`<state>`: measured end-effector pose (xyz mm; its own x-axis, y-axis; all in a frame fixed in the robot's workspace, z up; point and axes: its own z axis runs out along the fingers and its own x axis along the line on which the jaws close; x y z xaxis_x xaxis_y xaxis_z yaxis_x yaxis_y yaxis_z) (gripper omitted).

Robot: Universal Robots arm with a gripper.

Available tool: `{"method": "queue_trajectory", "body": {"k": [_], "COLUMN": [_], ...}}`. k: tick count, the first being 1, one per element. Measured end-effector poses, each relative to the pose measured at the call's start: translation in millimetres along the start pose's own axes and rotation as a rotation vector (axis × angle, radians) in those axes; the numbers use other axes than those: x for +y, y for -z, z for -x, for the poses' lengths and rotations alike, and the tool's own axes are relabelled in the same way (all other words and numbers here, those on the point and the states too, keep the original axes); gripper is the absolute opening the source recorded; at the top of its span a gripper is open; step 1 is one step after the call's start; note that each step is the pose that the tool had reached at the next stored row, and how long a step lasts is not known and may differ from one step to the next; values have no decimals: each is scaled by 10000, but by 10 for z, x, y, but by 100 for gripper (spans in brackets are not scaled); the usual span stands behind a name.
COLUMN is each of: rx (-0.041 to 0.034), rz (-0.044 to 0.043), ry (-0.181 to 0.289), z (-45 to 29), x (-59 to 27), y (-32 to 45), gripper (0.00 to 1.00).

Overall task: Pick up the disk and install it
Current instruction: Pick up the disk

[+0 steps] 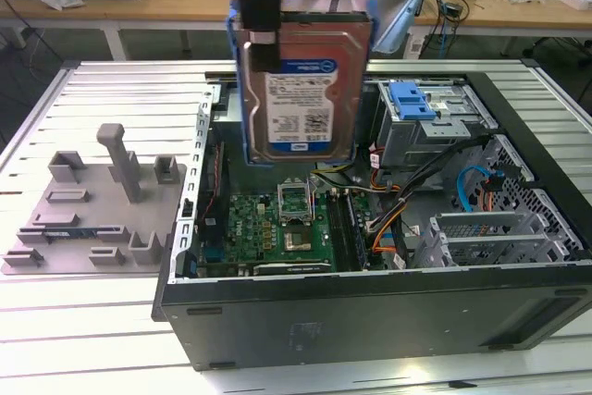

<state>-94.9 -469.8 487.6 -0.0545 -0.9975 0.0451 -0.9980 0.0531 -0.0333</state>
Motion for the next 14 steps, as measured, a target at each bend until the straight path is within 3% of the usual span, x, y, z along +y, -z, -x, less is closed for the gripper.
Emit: {"method": "queue_trajectory", "body": {"k": [3, 7, 9, 11, 13, 14], "rx": [0, 0, 0, -1, -1, -2], "rz": [0, 0, 0, 0, -1, 0], "ry": [1, 0, 0, 1, 0, 3], "z": [-78, -154, -218, -256, -326, -337], "x": [-205, -391, -549, -639, -810, -839], "y": [-10, -20, -28, -33, -42, -44], "gripper": [37, 37, 37, 37, 37, 37]}}
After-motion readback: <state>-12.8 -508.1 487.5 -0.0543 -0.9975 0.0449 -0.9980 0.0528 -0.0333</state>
